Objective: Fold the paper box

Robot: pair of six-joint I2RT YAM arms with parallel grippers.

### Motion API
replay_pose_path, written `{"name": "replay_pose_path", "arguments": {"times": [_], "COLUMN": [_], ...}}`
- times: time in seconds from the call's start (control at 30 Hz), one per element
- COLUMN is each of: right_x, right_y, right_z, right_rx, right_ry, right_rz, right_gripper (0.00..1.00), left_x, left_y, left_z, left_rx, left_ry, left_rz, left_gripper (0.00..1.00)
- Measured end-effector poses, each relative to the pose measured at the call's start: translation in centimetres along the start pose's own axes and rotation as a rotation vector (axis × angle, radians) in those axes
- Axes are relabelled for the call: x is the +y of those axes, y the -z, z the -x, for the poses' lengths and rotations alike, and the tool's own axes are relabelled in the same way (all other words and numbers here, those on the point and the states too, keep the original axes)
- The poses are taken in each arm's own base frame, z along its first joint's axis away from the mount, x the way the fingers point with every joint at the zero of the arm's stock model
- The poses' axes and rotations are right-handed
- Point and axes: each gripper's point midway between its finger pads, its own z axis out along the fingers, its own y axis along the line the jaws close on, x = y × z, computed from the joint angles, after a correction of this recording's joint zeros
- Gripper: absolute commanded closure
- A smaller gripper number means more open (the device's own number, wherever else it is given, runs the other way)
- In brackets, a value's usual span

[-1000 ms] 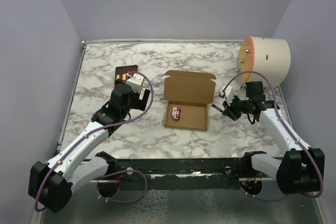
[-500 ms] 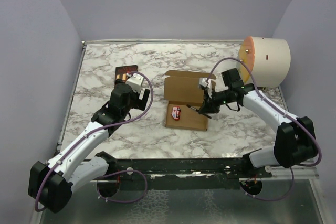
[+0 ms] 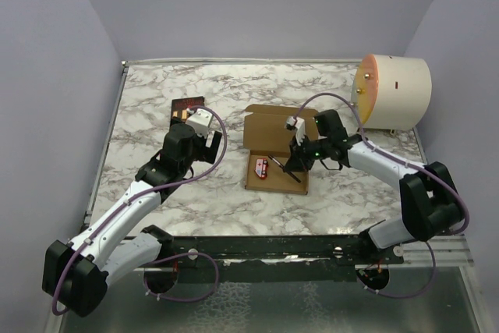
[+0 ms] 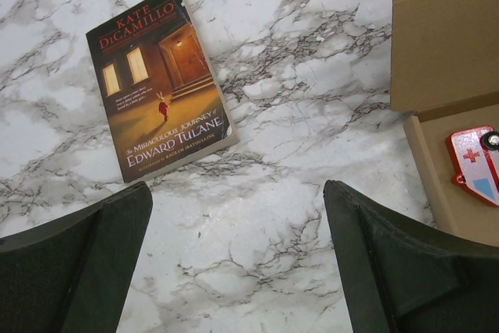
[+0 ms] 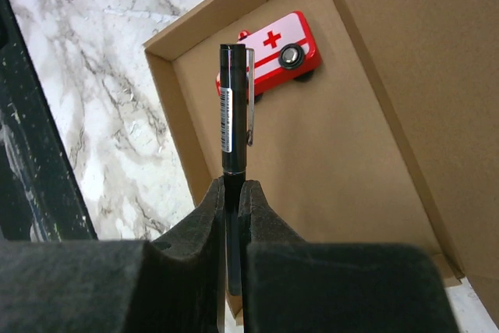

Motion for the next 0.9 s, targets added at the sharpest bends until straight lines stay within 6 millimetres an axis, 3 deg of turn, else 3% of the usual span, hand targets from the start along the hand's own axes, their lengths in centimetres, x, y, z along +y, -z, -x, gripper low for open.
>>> {"name": "replay_pose_path", "arguments": {"times": [0.3,0.6,0.9], "right_x": [-1.7,-2.8,-4.0], "right_y": [-2.2,-2.9,-3.1], "right_z": [-1.0,-2.1,-2.9], "right_rx": [0.05,0.098,0.13], "right_ry": [-0.042,-0.033,-0.041], "right_rz": [-0.105,-0.188,-0.236], "right_gripper": [0.95,0.92,0.76], "left_x": [0.1,0.1,0.2], "left_y": [0.0,-0.1,-0.2], "left_z": [0.0,-0.1,-0.2], "left_rx": [-0.001,0.003,0.008], "left_ry": [0.002,0.002,0.002], "left_rz": [0.003,0.004,0.007], "left_gripper": [0.05,0.05,0.05]}}
